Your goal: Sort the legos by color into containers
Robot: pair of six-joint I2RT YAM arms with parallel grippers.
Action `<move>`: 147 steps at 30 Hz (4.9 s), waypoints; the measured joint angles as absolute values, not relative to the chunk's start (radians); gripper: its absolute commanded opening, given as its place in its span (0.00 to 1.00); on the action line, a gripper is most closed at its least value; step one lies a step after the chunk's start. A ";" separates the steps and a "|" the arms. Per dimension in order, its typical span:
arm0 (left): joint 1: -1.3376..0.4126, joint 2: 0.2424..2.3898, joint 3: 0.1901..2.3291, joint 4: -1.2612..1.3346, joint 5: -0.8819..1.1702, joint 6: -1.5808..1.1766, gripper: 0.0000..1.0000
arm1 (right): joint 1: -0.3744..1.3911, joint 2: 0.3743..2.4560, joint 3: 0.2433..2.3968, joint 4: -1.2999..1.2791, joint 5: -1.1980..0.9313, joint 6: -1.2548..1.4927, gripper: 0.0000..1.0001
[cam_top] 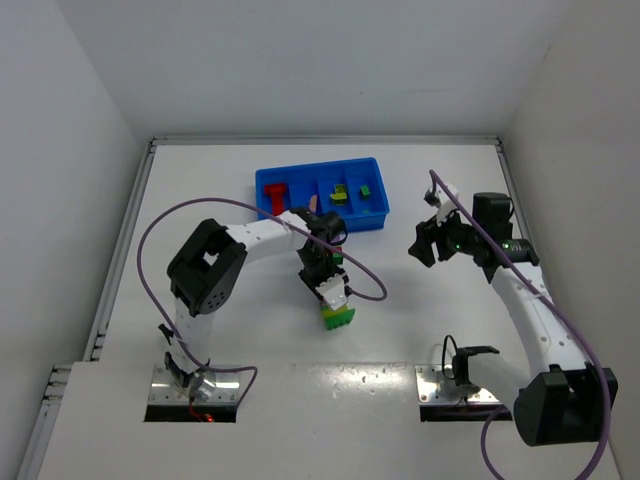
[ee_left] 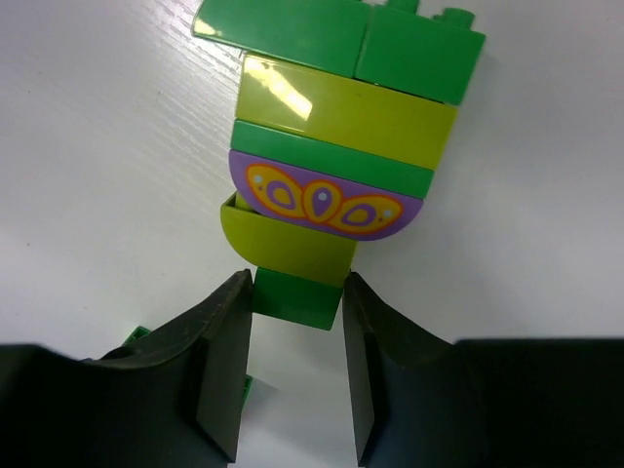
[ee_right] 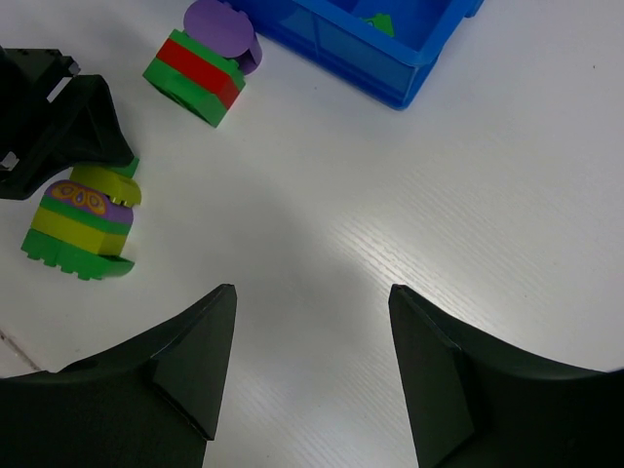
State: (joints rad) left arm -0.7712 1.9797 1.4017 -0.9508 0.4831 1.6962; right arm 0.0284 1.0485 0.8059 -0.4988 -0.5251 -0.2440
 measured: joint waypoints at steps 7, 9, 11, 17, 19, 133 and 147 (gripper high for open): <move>-0.770 1.955 1.362 -0.884 0.508 1.557 0.06 | 0.028 1.048 0.798 -0.498 -0.535 -0.239 0.65; -0.759 1.927 1.321 -0.837 0.535 1.452 0.03 | 0.028 1.051 0.796 -0.493 -0.557 -0.220 0.64; -0.746 1.880 1.265 -0.793 0.570 1.343 0.01 | 0.035 1.066 0.794 -0.482 -0.591 -0.188 0.64; -0.690 1.575 1.011 -0.575 0.631 0.944 0.00 | 0.059 1.169 0.784 -0.432 -0.744 -0.045 0.62; -0.687 1.465 0.947 -0.502 0.634 0.813 0.00 | 0.081 1.206 0.782 -0.416 -0.792 0.001 0.62; -0.601 1.180 0.694 -0.255 0.564 0.400 0.00 | 0.203 2.117 1.685 -0.404 -0.414 0.136 0.62; -0.582 1.180 0.751 -0.241 0.570 0.340 0.00 | 0.215 1.974 1.416 -0.848 -1.180 -0.243 0.66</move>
State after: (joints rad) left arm -0.5823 1.1801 0.7506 -0.2413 0.5705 0.3401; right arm 0.2150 1.9736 1.4158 -0.8478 -1.1801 -0.2428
